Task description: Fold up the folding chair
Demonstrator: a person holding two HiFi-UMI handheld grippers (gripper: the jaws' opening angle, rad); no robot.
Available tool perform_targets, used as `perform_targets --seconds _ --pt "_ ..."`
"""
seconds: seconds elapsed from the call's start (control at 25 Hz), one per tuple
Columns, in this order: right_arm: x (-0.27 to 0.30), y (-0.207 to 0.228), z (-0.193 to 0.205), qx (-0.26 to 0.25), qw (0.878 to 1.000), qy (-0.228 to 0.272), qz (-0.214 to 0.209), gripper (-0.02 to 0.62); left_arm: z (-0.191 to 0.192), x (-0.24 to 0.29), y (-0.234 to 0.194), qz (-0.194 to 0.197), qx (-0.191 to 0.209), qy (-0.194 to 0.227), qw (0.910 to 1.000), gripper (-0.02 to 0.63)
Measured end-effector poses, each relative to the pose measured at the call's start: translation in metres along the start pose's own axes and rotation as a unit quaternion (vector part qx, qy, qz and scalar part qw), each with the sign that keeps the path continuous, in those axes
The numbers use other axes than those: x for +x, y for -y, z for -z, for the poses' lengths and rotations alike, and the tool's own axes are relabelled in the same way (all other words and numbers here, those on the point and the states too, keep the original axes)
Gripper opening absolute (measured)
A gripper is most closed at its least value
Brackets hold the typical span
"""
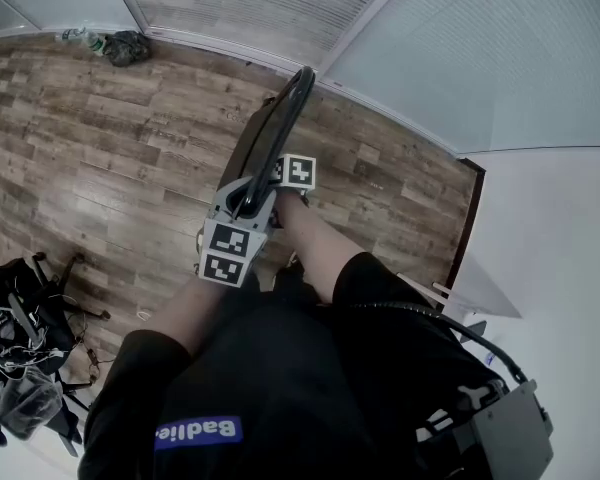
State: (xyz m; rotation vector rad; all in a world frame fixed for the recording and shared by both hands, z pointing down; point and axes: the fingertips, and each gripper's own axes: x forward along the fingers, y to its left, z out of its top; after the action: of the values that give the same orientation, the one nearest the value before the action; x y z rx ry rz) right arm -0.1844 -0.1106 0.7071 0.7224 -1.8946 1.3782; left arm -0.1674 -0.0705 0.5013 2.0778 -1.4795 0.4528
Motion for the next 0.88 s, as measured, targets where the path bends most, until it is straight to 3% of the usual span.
perform_targets --seconds 0.4,0.64,0.88 --pt "0.009 -0.029 -0.002 -0.026 1.0 -0.001 0.0 0.288 -0.006 -0.017 -0.041 0.0 -0.008 -0.004 1.0 0.126" --pt "0.001 -0.048 0.015 -0.062 0.997 -0.013 -0.038 0.288 -0.012 -0.023 -0.064 -0.014 -0.002 0.011 0.9998 0.125" --pt "-0.052 -0.056 0.023 -0.086 0.993 0.03 -0.077 0.273 -0.011 -0.034 -0.076 -0.026 0.008 0.006 0.9996 0.123"
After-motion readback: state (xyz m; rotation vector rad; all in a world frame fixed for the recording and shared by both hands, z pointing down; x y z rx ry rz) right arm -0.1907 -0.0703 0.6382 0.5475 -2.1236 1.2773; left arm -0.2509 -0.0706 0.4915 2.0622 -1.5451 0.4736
